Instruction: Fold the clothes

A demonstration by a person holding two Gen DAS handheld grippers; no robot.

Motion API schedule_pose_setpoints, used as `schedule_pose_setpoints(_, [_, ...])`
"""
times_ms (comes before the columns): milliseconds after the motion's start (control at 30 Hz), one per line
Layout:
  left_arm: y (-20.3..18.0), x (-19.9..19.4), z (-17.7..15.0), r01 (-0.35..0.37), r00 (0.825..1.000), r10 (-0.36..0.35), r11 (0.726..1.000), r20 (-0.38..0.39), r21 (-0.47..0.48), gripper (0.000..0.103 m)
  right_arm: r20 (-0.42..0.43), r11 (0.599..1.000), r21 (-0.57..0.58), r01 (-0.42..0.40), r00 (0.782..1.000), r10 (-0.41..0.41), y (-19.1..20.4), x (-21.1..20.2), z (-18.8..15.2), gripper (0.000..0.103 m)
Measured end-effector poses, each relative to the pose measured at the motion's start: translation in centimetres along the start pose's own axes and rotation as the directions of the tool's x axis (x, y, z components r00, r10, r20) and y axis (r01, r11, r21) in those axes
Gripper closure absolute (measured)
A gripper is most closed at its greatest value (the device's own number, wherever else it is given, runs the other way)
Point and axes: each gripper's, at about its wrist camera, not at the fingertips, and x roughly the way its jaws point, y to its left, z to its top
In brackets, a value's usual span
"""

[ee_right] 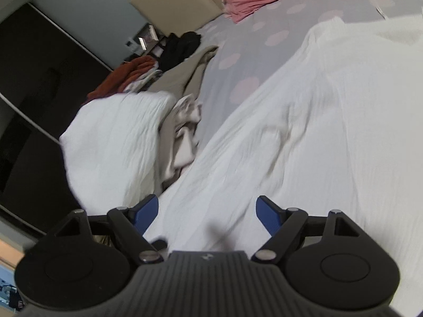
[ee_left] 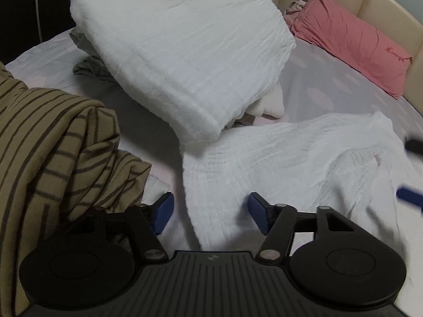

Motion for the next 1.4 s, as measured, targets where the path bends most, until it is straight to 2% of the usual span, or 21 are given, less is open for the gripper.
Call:
schedule_pose_setpoints(133, [-0.6, 0.1, -0.1, -0.011, 1.000, 0.011, 0.998, 0.004, 0.058, 0.045, -0.088, 0.998, 0.064, 0.010, 0.996, -0.004, 1.6, 3.4, 4.9, 0.020])
schedule_pose_setpoints(267, [-1.2, 0.1, -0.3, -0.023, 1.000, 0.023, 0.994, 0.002, 0.108, 0.041, -0.200, 0.995, 0.010, 0.096, 0.975, -0.093, 3.7, 7.9, 7.9, 0.020])
schedule_pose_setpoints(400, [-0.8, -0.1, -0.1, -0.003, 1.000, 0.004, 0.996, -0.006, 0.087, 0.039, -0.293, 0.977, -0.082, 0.195, 0.933, -0.210, 4.8, 12.3, 9.5, 0.020])
schedule_pose_setpoints(533, [-0.4, -0.3, -0.2, 0.006, 1.000, -0.006, 0.997, -0.010, 0.078, 0.038, -0.371, 0.943, -0.182, 0.280, 0.868, -0.329, 5.9, 16.7, 11.0, 0.021])
schedule_pose_setpoints(767, [-0.8, -0.5, -0.3, 0.002, 1.000, 0.000, 0.995, -0.014, 0.101, 0.035, -0.388, 0.903, -0.265, 0.338, 0.820, -0.420, 6.7, 18.9, 10.9, 0.022])
schedule_pose_setpoints(900, [-0.7, -0.7, -0.4, 0.000, 1.000, 0.001, 0.995, -0.014, 0.102, 0.035, -0.397, 0.880, -0.308, 0.361, 0.792, -0.464, 7.3, 19.9, 10.7, 0.029])
schedule_pose_setpoints(967, [-0.8, -0.9, -0.5, -0.004, 1.000, 0.005, 0.994, -0.013, 0.110, 0.035, -0.400, 0.867, -0.330, 0.372, 0.777, -0.486, 7.6, 20.4, 10.6, 0.033])
schedule_pose_setpoints(1033, [-1.0, -0.9, -0.5, -0.007, 1.000, 0.008, 0.993, -0.013, 0.118, 0.035, -0.403, 0.854, -0.351, 0.383, 0.762, -0.507, 7.9, 20.9, 10.5, 0.045])
schedule_pose_setpoints(1100, [-1.0, -1.0, -0.6, -0.004, 1.000, 0.006, 0.993, -0.011, 0.122, 0.035, -0.405, 0.841, -0.373, 0.393, 0.746, -0.528, 8.2, 21.4, 10.4, 0.050])
schedule_pose_setpoints(1233, [-1.4, -1.2, -0.7, 0.001, 1.000, 0.000, 0.991, -0.001, 0.134, 0.036, -0.399, 0.827, -0.395, 0.400, 0.736, -0.546, 8.2, 21.3, 10.4, 0.060])
schedule_pose_setpoints(1333, [-1.4, -1.3, -0.5, 0.007, 1.000, -0.008, 0.992, 0.008, 0.127, 0.045, -0.400, 0.826, -0.399, 0.399, 0.735, -0.548, 8.1, 21.1, 10.4, 0.062])
schedule_pose_setpoints(1400, [-1.2, -1.4, -0.4, 0.010, 1.000, -0.012, 0.993, 0.014, 0.119, 0.050, -0.399, 0.824, -0.408, 0.393, 0.735, -0.548, 8.0, 21.0, 10.4, 0.068])
